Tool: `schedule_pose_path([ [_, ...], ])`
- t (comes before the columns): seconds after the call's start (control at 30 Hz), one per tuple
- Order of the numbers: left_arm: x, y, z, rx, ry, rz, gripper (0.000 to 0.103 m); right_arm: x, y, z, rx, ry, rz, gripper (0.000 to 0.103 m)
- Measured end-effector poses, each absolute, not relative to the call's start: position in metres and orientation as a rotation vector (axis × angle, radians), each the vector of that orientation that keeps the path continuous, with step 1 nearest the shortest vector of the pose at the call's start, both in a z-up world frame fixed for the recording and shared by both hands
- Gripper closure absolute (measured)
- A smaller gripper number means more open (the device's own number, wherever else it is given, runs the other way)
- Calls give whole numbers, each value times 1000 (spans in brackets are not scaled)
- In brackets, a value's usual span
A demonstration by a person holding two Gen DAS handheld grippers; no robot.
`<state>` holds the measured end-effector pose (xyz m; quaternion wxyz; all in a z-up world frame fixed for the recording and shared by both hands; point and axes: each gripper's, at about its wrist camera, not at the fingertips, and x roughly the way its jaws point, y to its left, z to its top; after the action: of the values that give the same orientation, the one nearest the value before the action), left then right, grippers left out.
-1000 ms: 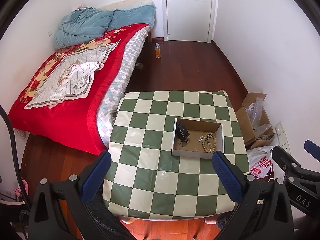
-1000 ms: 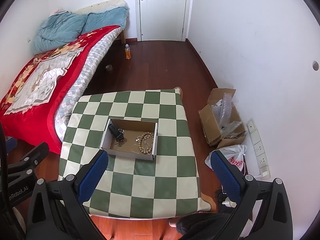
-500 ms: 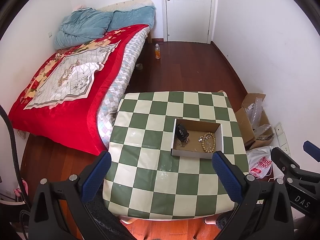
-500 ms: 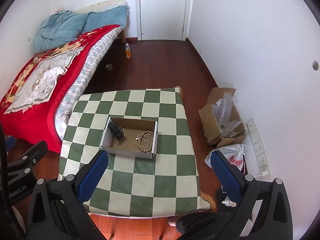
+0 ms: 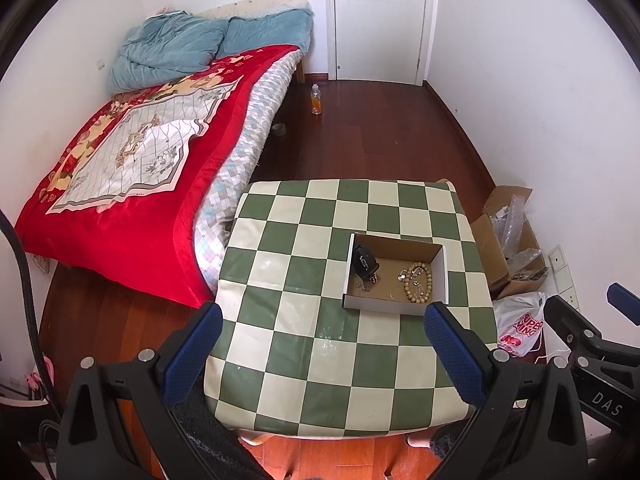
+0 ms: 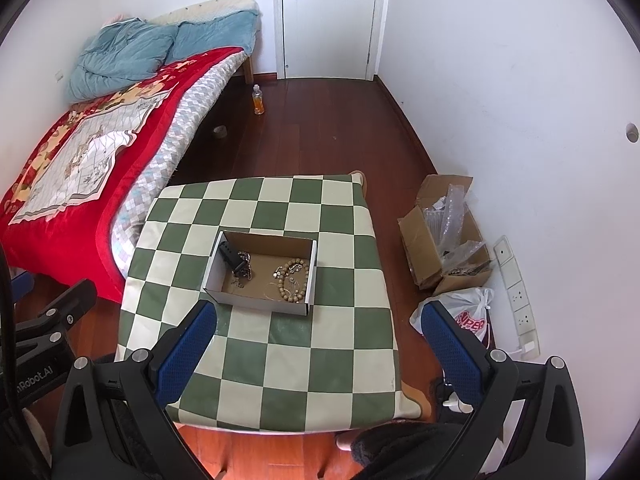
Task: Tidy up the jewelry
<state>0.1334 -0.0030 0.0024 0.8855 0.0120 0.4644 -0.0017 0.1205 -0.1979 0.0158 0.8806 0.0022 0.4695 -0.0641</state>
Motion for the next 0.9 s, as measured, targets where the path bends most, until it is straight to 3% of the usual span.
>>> schedule_pose_path([
  [0.9,130,-6,3,26,964,-10,0,121,-200,14,17,977,-138,0],
])
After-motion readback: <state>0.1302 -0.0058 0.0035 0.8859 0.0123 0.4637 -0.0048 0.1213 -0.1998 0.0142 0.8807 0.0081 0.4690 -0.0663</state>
